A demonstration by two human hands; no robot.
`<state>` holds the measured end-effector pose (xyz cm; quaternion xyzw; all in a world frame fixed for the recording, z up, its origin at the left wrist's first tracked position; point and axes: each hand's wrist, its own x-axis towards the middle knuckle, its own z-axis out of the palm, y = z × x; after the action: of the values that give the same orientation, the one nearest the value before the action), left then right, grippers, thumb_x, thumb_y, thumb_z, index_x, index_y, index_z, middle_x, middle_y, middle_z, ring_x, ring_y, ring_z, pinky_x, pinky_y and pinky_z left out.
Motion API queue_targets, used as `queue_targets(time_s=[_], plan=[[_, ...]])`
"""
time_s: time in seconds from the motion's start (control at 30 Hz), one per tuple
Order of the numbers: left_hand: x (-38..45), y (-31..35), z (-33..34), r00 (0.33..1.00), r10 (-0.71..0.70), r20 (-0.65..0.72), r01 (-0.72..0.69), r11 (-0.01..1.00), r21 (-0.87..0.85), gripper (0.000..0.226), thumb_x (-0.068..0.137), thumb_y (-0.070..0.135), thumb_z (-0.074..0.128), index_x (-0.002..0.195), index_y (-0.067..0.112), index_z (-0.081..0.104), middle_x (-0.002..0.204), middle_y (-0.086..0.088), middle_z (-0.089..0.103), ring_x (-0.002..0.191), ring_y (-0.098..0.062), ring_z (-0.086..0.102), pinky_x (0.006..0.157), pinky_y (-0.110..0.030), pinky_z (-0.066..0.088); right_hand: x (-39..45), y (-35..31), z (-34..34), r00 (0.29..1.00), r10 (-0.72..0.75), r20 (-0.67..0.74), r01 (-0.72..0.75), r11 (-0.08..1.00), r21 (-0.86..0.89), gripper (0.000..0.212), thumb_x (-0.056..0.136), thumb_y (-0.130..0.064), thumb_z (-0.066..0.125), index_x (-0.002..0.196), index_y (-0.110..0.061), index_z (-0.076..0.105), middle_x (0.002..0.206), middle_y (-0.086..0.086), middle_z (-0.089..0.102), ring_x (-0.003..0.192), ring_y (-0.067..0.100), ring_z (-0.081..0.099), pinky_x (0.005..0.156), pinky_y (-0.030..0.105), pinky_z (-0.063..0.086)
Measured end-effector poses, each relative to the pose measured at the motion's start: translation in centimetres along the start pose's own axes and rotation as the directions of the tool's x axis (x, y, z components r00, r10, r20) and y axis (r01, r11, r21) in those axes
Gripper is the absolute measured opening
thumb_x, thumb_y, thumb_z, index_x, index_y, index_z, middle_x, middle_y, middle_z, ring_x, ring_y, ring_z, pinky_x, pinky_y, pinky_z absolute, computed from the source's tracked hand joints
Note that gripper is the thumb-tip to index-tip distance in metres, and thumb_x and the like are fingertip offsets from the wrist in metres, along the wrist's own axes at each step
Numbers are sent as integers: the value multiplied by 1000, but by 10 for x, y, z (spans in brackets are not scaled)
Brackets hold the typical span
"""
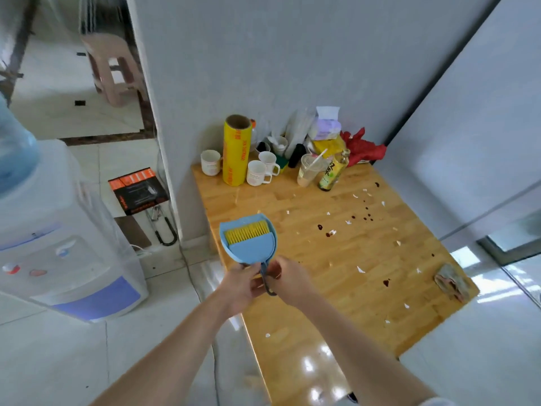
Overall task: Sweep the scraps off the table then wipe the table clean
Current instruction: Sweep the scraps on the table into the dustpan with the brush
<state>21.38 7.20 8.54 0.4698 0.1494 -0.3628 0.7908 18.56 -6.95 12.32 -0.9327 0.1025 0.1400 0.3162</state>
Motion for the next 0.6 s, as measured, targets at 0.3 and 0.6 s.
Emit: queue_targets(time_s=[0.3, 0.6], plan=[[26, 60, -29, 995, -54, 86, 50, 998, 38, 21, 104, 9, 49, 122, 5, 58, 99, -14, 72, 74, -26, 71, 66, -41, 61, 33, -54, 4, 987, 121, -102, -124, 992, -16, 19, 92, -36, 60, 87, -18, 59, 80, -1, 67, 74, 22, 63, 61, 36, 49], [79, 71, -14, 986, -125, 108, 101, 973, 207, 23, 102, 16, 56, 124, 13, 58, 101, -6, 76, 88, -31, 71, 86, -58, 57, 89, -32, -3, 978, 199, -61, -207, 960, -188, 27, 94, -26, 53, 68, -20, 54, 64, -4, 60, 57, 14, 58, 48, 31, 45]])
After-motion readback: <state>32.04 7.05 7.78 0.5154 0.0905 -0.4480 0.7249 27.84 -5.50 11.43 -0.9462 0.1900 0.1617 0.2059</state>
